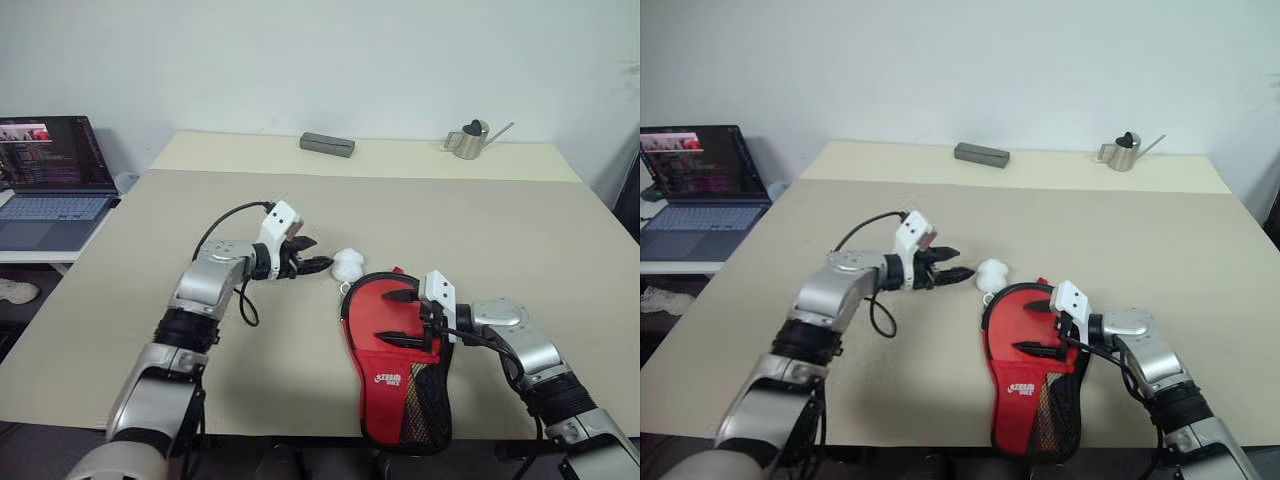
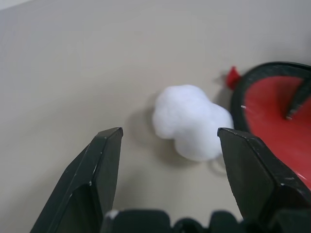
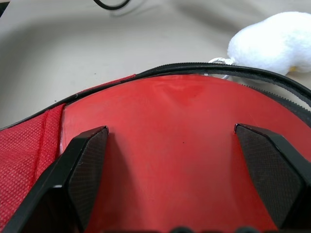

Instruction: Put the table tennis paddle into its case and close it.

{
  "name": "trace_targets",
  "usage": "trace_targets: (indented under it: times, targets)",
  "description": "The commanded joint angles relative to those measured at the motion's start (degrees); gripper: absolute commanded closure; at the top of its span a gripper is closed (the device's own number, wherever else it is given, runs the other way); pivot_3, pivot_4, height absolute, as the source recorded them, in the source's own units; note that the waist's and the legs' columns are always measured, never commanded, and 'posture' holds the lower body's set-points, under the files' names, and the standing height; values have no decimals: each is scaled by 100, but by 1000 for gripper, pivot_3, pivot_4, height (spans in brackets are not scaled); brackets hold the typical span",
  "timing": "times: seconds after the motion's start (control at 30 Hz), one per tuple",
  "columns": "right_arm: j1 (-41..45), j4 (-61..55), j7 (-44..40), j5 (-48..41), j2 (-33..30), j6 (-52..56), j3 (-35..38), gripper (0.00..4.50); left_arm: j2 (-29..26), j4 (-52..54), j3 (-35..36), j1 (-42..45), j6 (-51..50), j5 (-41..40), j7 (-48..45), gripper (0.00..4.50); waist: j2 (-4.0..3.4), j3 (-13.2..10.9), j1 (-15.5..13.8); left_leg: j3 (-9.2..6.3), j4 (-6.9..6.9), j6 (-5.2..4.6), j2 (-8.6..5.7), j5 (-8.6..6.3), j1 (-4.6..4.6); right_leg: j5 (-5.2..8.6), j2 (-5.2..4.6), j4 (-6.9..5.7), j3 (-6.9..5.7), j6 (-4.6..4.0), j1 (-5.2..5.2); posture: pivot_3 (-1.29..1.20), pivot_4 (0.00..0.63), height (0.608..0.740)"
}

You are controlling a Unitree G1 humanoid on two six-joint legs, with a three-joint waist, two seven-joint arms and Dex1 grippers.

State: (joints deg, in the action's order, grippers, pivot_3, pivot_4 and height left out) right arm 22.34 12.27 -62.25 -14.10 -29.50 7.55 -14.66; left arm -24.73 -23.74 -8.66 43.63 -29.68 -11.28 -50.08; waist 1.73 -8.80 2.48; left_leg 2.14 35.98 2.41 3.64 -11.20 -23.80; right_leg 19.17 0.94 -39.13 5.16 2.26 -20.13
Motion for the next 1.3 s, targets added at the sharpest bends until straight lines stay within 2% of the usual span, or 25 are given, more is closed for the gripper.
trace_targets:
  times: [0.03, 0.07, 0.5, 1.0, 1.3]
  targets:
    - [-209, 370, 69, 366, -2, 223, -210, 0, 126, -218, 76, 280, 128, 67, 93, 227, 0, 0, 0, -1, 1, 0, 0, 0, 0, 0, 0, 0, 0, 0, 0, 0, 150, 740]
    - [-218, 361, 78, 366, -3, 225, -207, 0, 157, -254, 64, 301, 127, 75, 83, 15, 0, 0, 0, 0, 1, 0, 0, 0, 0, 0, 0, 0, 0, 0, 0, 0, 150, 740]
    - [-208, 371, 112, 380, -2, 226, -191, 0, 716, -766, 94, 536, -17, 46, 63, 15, 1, 4, -2, -1, 1, 1, -2, 0, 1, 0, -1, 3, -2, 0, 5, 0, 150, 740]
    - [-243, 247, 251, 361, 62, 288, -131, 0, 1144, -1828, -33, 780, 224, 397, 25, 15, 1, 8, 21, -4, 0, 1, -4, 0, 1, 0, -1, 4, -4, 1, 7, 0, 150, 740]
    - [-297, 149, 374, 356, 72, 334, -104, 0, 1225, -1845, -66, 745, 216, 464, -52, 2959, 0, 11, 20, -4, -1, 1, -5, -1, 1, 0, -1, 6, -4, 1, 7, 0, 150, 740]
